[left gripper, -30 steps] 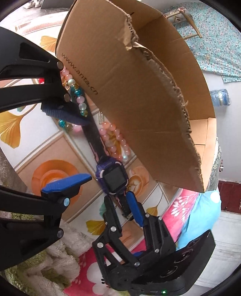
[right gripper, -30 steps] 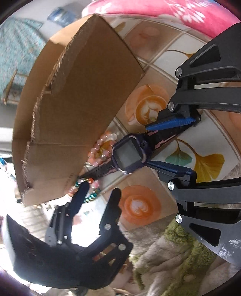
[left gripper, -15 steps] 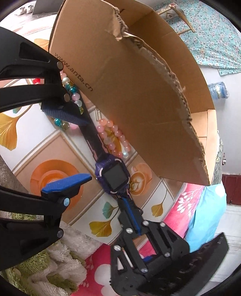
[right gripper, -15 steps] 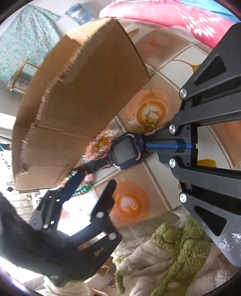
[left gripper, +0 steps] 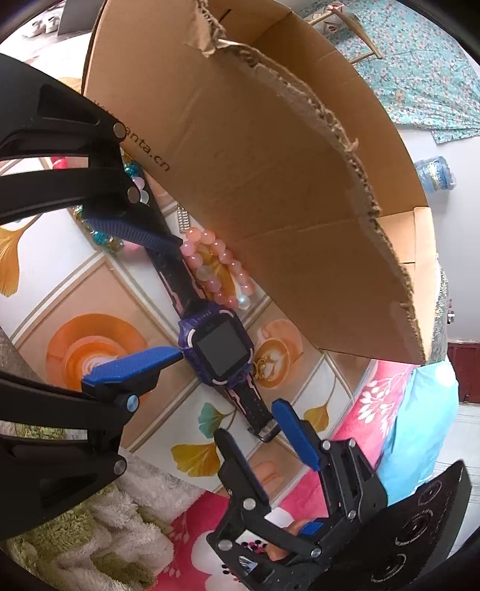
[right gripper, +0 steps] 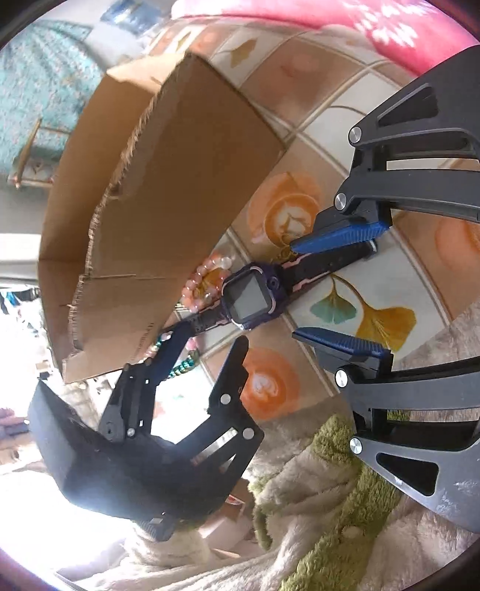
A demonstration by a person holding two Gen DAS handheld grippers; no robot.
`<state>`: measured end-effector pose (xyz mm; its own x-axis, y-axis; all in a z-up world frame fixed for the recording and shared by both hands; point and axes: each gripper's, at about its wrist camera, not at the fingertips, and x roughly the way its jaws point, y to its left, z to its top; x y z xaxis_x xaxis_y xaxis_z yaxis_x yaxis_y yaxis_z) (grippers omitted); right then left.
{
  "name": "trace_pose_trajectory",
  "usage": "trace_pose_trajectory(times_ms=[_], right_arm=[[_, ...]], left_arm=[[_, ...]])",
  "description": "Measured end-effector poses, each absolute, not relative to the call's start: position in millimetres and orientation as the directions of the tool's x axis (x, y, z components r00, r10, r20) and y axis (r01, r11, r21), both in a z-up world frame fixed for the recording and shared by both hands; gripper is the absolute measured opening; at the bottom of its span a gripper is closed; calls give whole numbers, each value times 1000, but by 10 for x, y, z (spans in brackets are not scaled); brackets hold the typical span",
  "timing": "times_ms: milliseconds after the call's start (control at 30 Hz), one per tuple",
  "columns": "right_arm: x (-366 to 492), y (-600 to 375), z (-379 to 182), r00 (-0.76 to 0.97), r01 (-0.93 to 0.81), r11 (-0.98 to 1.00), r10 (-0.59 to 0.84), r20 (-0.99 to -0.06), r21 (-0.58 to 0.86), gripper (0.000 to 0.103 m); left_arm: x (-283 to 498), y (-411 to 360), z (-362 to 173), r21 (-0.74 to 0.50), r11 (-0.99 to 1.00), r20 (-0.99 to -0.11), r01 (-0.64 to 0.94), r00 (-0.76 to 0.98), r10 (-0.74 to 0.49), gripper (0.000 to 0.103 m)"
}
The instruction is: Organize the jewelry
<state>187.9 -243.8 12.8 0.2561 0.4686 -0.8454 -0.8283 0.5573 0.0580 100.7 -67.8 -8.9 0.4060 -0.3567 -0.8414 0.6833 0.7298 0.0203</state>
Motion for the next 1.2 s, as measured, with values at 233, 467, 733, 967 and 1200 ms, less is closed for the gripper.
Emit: trace_pose_trajectory(times_ms=[233, 467, 733, 967, 1200], right_arm=[[2090, -2252, -65, 182, -874, 482, 440, -879, 60, 23], [2110, -2181, -74, 118, -909, 410, 414, -903, 70, 20], [1952, -2127, 125, 202, -924, 381, 380, -903, -46, 8], [1749, -2264, 207, 257, -926, 347, 285, -924, -150, 0], [1608, -2448, 83, 345, -911, 313, 227, -911, -267, 0]], left_arm=[[1045, -700, -141, 13, 732, -851, 681, 392, -350, 53], [1055, -672, -148, 5, 727, -844, 687, 393, -365, 53], [1049, -550, -133, -19, 719, -835, 695, 385, -394, 53], [949, -610, -69, 7, 690, -834, 724, 385, -395, 53], [915, -807, -63, 76, 660, -832, 748, 412, -371, 53]])
